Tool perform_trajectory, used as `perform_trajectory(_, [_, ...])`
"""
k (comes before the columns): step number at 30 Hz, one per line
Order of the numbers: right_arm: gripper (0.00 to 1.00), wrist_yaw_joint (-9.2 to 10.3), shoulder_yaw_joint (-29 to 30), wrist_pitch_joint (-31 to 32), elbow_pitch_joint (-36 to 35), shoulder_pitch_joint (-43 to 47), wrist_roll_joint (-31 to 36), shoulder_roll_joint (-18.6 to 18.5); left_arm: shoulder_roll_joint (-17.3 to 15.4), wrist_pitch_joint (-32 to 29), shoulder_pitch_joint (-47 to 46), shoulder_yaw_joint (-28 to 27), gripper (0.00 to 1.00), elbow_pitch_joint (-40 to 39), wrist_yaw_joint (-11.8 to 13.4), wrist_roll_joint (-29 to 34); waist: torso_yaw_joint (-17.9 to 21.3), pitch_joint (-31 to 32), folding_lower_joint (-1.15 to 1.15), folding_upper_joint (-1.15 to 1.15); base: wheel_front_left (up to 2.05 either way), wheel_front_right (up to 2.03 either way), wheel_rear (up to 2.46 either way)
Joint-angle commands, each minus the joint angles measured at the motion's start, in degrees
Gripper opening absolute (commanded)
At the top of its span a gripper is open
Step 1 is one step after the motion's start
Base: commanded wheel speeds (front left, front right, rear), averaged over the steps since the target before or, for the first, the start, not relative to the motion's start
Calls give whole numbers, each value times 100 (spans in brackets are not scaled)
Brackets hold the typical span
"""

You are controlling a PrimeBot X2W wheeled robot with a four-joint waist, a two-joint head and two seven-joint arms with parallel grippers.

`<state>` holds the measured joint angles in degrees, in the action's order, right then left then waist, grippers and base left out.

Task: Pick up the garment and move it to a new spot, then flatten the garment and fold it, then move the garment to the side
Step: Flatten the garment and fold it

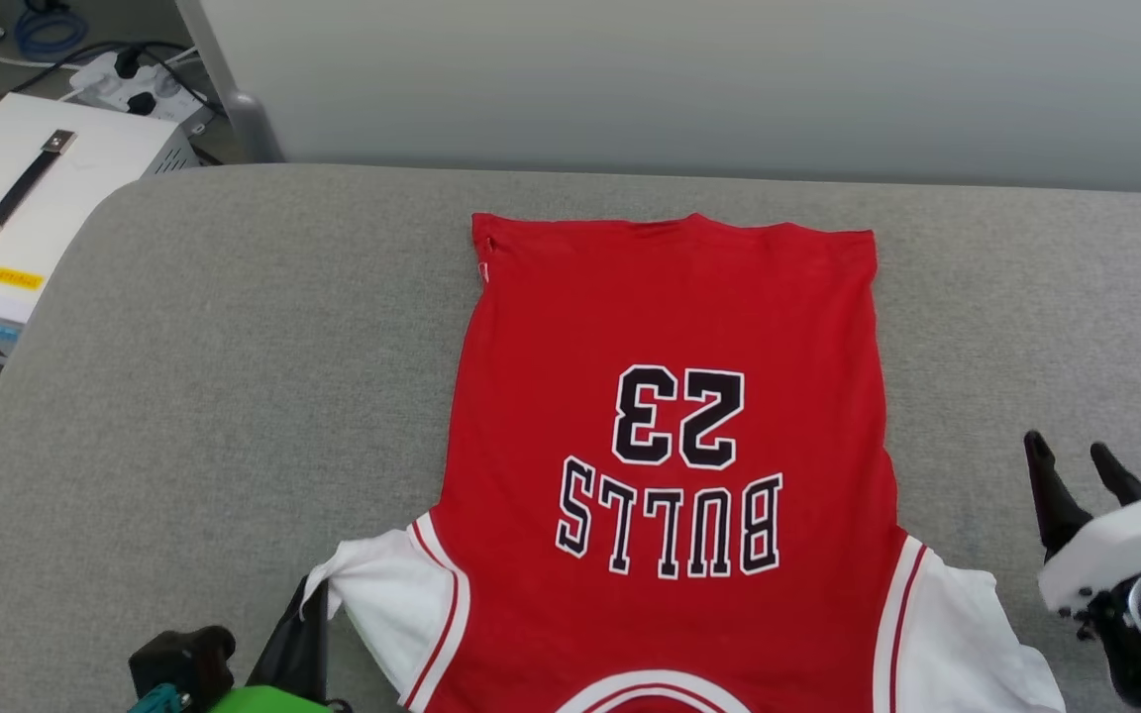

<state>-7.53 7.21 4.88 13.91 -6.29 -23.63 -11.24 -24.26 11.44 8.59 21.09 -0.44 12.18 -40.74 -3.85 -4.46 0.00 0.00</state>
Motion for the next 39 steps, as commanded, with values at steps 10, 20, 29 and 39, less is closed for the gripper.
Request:
perform_trajectory(10, [100,4,-369,936,1444,-2593,-388,-1004,442,68,-1075,501,0,-355,-203,474,-928,-1318,0,0,0,0,0])
perform_trajectory(20, [100,4,-984,2637,2395,-4489,-533,-1717,867,136,-1713,886,0,-601,-307,753,-1503,-2249,0,0,0,0,0])
perform_trajectory(29, [100,4,-1299,3343,2782,-5149,-620,-1943,1051,200,-1871,973,0,-651,-331,799,-1792,-2737,0,0,0,0,0])
perform_trajectory(39, [33,4,-1552,4667,3388,-4747,-821,-1919,1182,261,-1871,912,0,-482,-309,736,-1796,-2736,0,0,0,0,0])
